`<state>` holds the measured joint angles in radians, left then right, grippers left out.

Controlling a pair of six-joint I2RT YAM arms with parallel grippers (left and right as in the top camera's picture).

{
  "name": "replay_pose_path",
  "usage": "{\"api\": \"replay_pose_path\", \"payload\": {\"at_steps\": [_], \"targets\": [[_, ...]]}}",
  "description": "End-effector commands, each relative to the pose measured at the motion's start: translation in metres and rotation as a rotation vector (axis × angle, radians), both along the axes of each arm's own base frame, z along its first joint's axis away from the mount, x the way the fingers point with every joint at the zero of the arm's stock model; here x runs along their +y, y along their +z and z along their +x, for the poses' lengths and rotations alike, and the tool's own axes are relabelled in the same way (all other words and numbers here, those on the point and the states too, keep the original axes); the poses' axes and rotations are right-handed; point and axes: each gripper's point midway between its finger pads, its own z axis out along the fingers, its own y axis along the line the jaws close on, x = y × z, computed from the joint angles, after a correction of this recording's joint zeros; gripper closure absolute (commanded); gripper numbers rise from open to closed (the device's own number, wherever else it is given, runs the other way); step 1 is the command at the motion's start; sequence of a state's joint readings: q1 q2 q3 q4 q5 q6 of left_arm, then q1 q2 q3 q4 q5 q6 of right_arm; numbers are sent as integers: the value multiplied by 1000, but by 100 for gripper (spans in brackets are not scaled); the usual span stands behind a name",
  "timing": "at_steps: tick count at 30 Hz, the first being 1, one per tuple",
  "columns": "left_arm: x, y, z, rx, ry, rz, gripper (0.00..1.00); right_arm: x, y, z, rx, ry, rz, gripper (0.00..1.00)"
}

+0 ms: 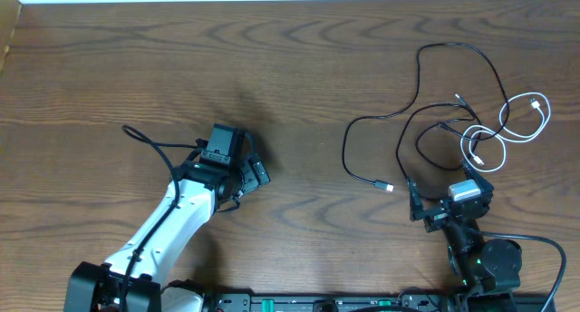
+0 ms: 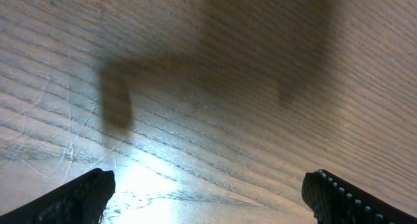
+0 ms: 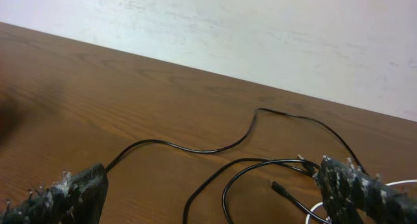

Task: Untangle cables

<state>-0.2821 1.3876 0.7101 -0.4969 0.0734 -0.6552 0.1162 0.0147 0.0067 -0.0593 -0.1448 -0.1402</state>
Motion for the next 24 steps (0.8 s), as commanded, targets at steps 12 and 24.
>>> {"api": "replay_pose_path", "payload": {"at_steps": [12, 24], "targets": [[2, -2, -1, 8, 9, 4, 2, 1, 1, -1, -8, 5, -14, 1], [2, -2, -1, 8, 10, 3, 2, 3, 1, -1, -8, 10, -14, 1]]}}
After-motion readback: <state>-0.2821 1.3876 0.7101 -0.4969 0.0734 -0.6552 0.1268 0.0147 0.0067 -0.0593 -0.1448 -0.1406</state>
